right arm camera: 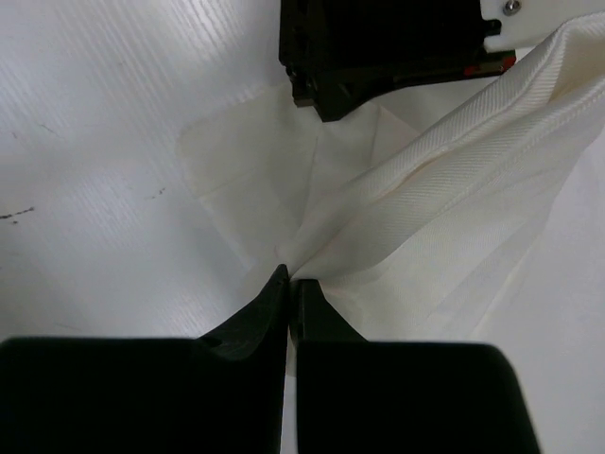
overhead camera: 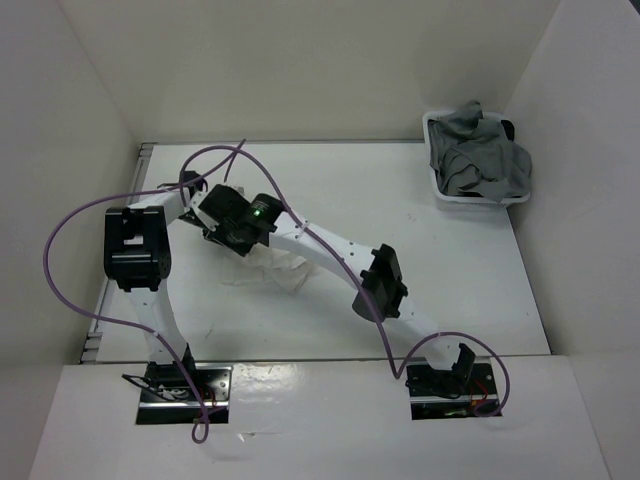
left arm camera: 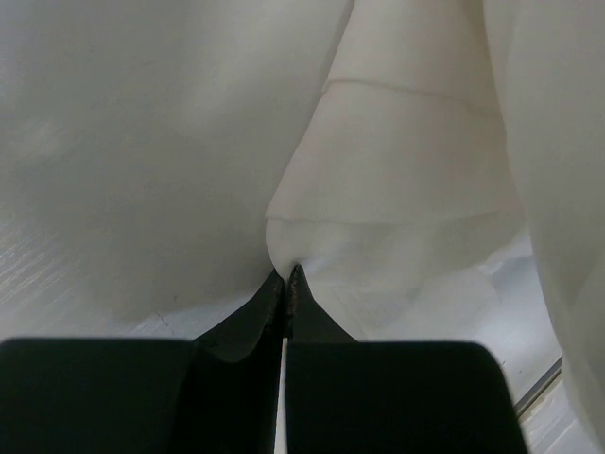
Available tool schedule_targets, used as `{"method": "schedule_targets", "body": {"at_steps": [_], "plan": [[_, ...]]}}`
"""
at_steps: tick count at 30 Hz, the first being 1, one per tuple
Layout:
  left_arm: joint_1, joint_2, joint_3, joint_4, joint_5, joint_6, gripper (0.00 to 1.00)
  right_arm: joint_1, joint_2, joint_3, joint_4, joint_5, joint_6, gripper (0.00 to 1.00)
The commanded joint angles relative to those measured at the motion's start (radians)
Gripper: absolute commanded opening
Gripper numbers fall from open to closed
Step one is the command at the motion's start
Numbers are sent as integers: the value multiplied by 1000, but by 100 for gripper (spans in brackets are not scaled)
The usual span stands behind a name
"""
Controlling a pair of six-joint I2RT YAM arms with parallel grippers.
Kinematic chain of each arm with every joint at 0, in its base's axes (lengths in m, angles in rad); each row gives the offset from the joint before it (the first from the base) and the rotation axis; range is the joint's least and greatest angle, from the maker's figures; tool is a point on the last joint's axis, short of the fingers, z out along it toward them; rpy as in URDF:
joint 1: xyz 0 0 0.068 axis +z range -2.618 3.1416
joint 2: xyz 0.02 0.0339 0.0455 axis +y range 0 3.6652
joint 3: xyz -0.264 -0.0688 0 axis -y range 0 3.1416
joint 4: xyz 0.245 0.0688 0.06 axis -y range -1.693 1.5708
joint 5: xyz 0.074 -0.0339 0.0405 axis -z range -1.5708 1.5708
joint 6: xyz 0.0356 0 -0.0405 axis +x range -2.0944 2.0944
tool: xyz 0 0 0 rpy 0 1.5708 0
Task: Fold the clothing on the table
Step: Fold the skirt
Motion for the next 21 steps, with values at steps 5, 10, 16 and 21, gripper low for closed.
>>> {"method": "schedule_targets", "body": {"at_steps": [5, 10, 16, 21], "plan": [[4, 34, -17, -20, 15, 32, 0, 35, 35, 132, -50, -66, 22, 0], [4, 34, -17, -20, 15, 32, 0, 56, 46, 152, -77, -98, 13, 51], [4, 34, -17, -20, 15, 32, 0, 78, -16, 152, -77, -112, 13, 83], [16, 12, -8, -29, 6, 23, 12, 78, -129, 78, -59, -60, 13, 88]]}}
